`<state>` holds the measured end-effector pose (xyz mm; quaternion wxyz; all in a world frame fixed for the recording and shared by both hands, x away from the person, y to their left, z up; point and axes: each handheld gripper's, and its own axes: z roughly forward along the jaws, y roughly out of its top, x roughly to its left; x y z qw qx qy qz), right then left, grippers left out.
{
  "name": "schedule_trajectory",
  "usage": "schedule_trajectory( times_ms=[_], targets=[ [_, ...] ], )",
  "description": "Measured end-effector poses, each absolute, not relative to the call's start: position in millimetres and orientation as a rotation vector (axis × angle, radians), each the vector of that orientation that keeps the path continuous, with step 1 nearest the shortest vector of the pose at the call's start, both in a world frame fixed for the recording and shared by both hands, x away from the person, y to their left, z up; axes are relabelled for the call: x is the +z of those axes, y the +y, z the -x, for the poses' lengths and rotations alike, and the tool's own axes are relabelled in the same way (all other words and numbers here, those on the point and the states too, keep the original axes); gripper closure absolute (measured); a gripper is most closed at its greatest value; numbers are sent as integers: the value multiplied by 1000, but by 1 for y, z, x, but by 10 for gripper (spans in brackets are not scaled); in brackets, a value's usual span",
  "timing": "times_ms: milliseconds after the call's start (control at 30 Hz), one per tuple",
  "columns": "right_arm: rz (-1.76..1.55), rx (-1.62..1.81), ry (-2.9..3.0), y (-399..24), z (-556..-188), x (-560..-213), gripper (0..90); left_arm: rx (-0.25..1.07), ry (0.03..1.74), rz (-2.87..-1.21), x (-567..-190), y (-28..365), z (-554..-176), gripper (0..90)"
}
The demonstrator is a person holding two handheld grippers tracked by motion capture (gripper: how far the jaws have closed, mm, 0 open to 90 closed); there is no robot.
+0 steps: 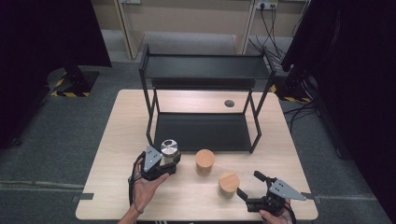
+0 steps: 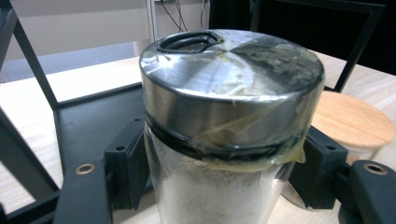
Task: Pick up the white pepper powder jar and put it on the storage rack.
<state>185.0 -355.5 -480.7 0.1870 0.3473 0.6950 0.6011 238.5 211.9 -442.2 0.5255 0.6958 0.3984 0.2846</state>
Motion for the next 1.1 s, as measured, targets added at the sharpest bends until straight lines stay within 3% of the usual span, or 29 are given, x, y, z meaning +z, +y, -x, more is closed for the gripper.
schedule_trajectory(
  times_ms=[1100],
  targets=[
    [-985, 1698, 1945, -358, -184, -481, 7, 679, 1002, -1665, -431, 190, -298, 305]
  ],
)
